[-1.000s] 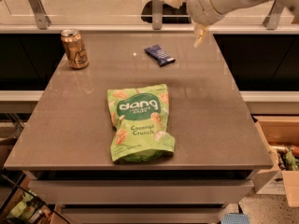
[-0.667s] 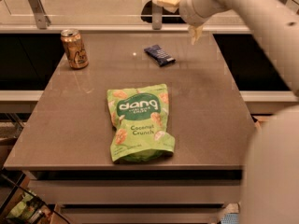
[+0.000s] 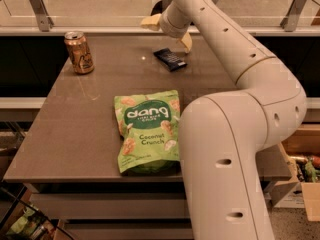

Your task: Pick blue chip bag

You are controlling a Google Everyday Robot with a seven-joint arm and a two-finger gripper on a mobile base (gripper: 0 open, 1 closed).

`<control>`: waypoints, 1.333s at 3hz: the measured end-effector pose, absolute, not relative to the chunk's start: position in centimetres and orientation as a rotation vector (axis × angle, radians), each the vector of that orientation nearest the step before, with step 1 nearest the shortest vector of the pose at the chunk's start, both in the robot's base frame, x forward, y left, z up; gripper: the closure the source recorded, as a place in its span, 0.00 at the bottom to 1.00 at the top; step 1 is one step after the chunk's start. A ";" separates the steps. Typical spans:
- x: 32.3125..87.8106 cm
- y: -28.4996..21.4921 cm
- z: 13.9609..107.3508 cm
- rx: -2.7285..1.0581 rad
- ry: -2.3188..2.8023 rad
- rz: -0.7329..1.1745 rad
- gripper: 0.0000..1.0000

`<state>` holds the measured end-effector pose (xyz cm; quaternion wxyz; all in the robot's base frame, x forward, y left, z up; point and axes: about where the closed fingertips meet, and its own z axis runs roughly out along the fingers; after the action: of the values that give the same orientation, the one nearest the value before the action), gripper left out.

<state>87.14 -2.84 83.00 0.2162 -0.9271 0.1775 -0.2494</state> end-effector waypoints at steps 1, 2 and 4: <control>87.1 -2.8 83.8 -2.569 0.492 -0.691 0.00; 87.1 -2.8 84.0 -2.570 0.491 -0.691 0.00; 87.1 -2.8 84.0 -2.570 0.491 -0.691 0.00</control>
Offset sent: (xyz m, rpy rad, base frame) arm 0.3298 0.4084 -0.1288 0.1455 0.0542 0.3781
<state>87.13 -2.81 83.99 0.2162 -0.9272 0.1773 -0.2492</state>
